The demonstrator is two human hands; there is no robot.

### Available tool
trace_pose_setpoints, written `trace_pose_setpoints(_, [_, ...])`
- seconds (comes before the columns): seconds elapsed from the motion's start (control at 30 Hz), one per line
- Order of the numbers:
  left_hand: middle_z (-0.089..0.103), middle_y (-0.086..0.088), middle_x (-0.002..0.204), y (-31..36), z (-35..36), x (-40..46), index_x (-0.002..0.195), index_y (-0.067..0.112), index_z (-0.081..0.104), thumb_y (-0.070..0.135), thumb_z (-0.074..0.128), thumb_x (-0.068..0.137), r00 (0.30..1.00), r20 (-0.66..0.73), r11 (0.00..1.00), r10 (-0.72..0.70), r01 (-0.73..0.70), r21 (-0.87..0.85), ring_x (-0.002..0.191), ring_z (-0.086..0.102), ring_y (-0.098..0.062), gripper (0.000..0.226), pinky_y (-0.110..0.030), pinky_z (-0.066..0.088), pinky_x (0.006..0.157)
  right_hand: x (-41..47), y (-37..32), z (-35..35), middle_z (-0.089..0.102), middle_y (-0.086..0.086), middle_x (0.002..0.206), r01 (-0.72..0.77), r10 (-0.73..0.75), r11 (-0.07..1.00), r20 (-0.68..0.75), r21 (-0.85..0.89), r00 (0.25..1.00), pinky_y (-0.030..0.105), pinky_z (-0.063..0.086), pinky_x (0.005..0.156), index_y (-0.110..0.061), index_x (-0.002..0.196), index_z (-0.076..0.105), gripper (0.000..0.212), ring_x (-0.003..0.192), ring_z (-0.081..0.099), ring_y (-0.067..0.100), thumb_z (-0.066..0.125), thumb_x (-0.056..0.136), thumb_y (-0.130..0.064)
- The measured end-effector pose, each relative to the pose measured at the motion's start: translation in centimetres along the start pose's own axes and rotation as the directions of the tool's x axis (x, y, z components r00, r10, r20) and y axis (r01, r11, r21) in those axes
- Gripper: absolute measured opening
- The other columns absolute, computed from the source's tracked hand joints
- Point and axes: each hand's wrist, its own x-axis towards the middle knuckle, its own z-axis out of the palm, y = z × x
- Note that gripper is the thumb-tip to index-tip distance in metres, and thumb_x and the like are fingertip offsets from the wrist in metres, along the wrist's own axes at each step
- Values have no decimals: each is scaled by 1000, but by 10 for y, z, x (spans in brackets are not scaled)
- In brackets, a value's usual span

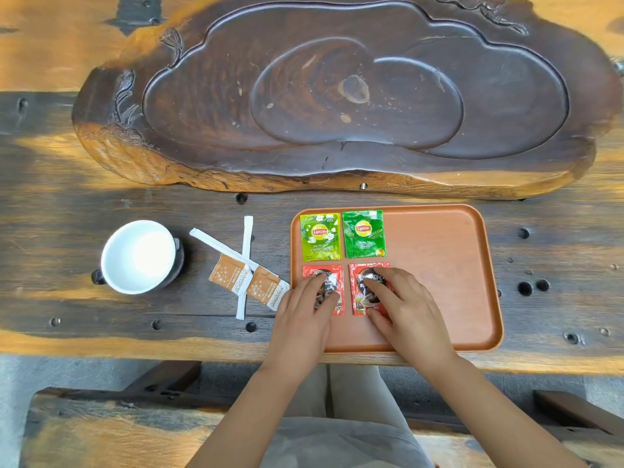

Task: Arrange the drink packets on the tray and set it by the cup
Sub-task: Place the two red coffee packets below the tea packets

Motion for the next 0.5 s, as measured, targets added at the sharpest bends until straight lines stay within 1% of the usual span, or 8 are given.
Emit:
trace_pose_setpoints(0.1, [57, -17, 126, 0, -1, -1, 107, 11, 63, 1, 68, 66, 1000, 17, 1000, 5, -4, -5, 119, 38, -25, 42, -42, 42, 95, -1, -1, -1, 63, 9, 117, -10, 10, 1000, 5, 6, 1000, 40, 51, 83, -14, 110, 62, 45, 112, 46, 23, 77, 67, -11])
trace_pose_setpoints(0.17, [56, -14, 127, 0, -9, -3, 117, 13, 56, 9, 61, 72, 1000, 11, 1000, 5, -5, -21, 119, 38, -24, 45, -39, 34, 99, 0, -4, -4, 62, 9, 117, -13, 13, 1000, -13, 25, 1000, 39, 51, 85, -13, 109, 63, 41, 112, 49, 25, 75, 70, -12])
trace_pose_setpoints(0.23, [55, -11, 127, -4, -25, -5, 124, 15, 49, 18, 53, 78, 998, -31, 999, -47, 46, -26, 118, 39, -21, 46, -34, 27, 98, 4, -12, -6, 62, 10, 115, -12, 15, 998, -54, 63, 998, 34, 47, 88, -10, 108, 63, 35, 110, 50, 24, 70, 74, -13])
trace_pose_setpoints(0.3, [56, -8, 125, -15, -45, -5, 124, 15, 48, 21, 53, 80, 977, -124, 985, -174, 172, -30, 116, 42, -19, 44, -33, 28, 95, 10, -26, -5, 62, 11, 114, -4, 12, 996, -84, 94, 996, 30, 44, 88, -8, 109, 63, 32, 109, 48, 22, 62, 78, -18])
trace_pose_setpoints(0.37, [57, -7, 122, -35, -61, -5, 120, 14, 50, 21, 56, 82, 908, -204, 930, -365, 364, -44, 113, 47, -23, 40, -40, 35, 92, 19, -47, 0, 62, 10, 113, 30, -22, 994, -75, 106, 997, 31, 46, 86, -9, 111, 62, 34, 107, 49, 22, 57, 80, -22])
trace_pose_setpoints(0.43, [57, -9, 122, -59, -69, -4, 119, 11, 51, 23, 57, 84, 828, -212, 851, -520, 524, -41, 113, 49, -28, 38, -47, 40, 89, 29, -70, 11, 63, 12, 109, 91, -88, 989, -29, 114, 996, 36, 51, 80, -8, 109, 61, 33, 101, 55, 27, 61, 77, -18])
trace_pose_setpoints(0.47, [57, -10, 122, -70, -71, -4, 120, 10, 50, 24, 58, 84, 809, -198, 827, -554, 562, -18, 113, 49, -29, 39, -48, 41, 89, 34, -81, 17, 64, 12, 105, 118, -120, 988, 9, 104, 993, 38, 54, 75, -7, 107, 61, 34, 95, 58, 30, 65, 74, -17])
trace_pose_setpoints(0.5, [57, -11, 122, -79, -70, -4, 121, 9, 50, 24, 59, 84, 807, -176, 819, -563, 574, 10, 113, 49, -30, 41, -48, 42, 88, 40, -91, 24, 65, 12, 101, 139, -143, 987, 48, 76, 989, 38, 55, 71, -7, 104, 61, 35, 89, 60, 30, 68, 71, -17])
